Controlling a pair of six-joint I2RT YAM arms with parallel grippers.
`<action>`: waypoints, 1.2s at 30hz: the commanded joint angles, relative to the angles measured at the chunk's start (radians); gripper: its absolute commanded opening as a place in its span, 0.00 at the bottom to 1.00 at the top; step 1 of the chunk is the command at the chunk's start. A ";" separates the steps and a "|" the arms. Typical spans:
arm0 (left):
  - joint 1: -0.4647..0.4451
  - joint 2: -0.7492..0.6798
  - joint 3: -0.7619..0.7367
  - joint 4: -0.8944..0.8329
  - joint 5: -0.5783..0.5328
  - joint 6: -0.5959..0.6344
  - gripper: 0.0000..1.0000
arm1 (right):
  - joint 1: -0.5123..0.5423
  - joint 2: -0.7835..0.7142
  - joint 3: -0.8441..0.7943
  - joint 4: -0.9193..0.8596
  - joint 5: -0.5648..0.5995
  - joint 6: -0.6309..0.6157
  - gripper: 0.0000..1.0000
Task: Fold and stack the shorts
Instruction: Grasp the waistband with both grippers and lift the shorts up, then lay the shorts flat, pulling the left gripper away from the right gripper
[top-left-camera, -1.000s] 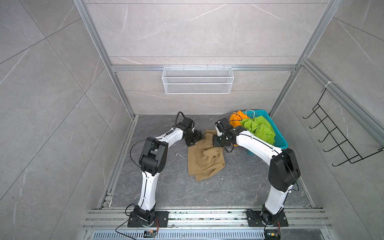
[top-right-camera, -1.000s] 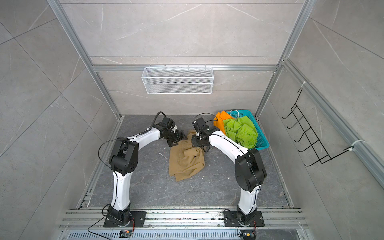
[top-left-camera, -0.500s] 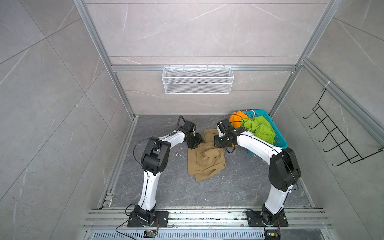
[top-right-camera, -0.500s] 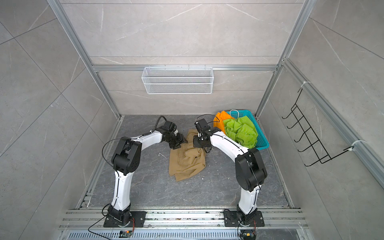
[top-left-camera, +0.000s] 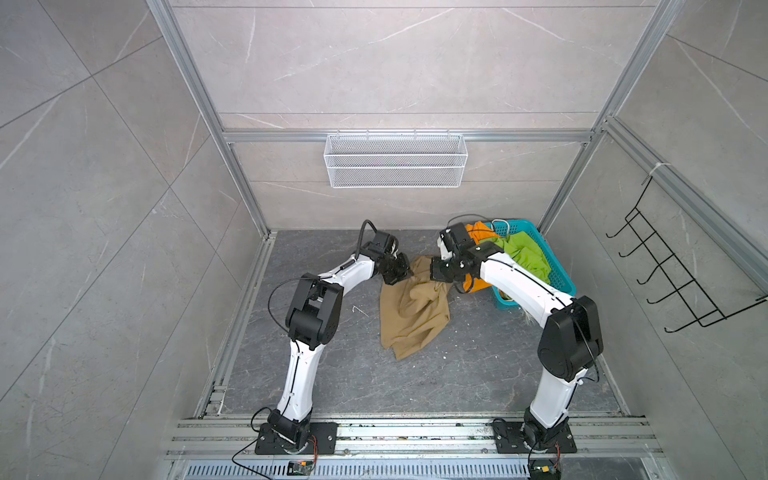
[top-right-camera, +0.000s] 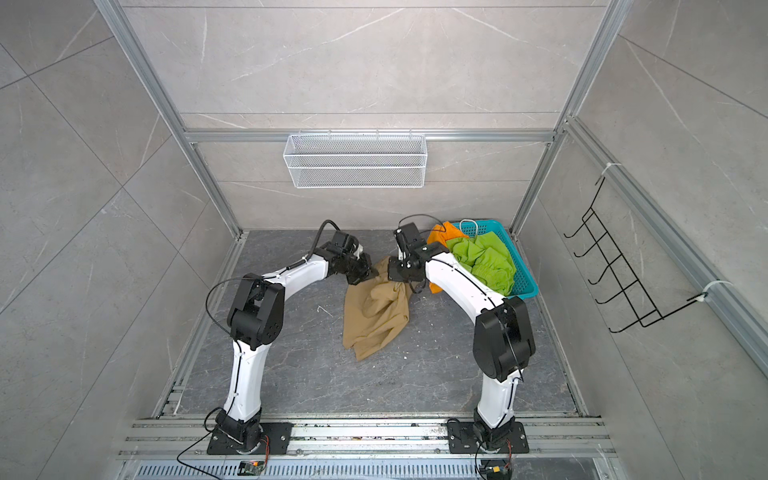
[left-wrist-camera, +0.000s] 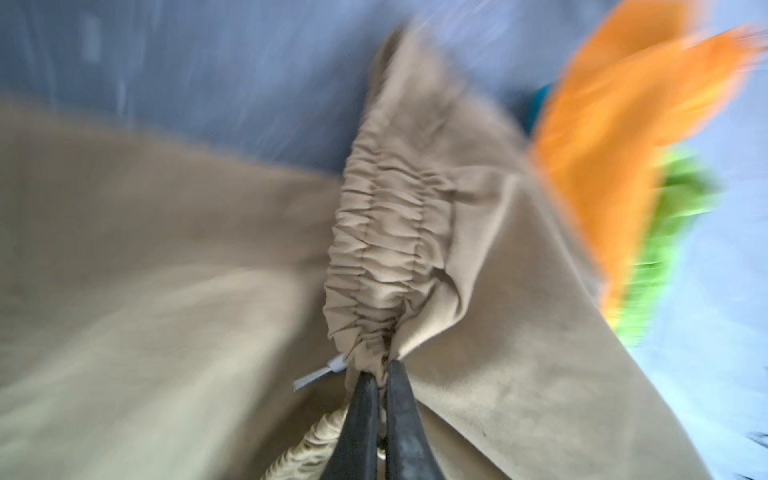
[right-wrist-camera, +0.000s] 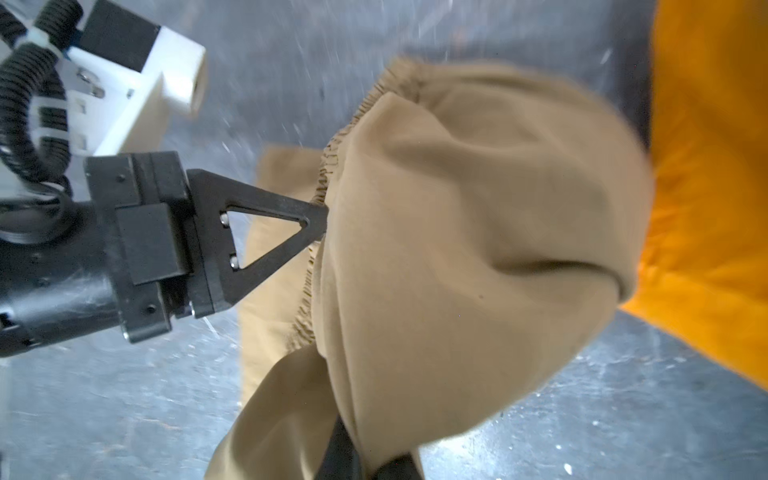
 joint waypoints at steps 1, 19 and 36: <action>0.080 -0.093 0.153 -0.034 0.022 0.024 0.00 | -0.022 0.002 0.226 -0.074 0.004 -0.029 0.00; 0.399 -0.563 -0.442 0.007 -0.057 0.060 0.00 | 0.081 -0.132 -0.166 0.020 -0.058 -0.032 0.90; 0.546 -0.704 -0.721 -0.004 -0.192 0.079 0.01 | -0.099 0.068 -0.219 -0.003 0.051 -0.032 1.00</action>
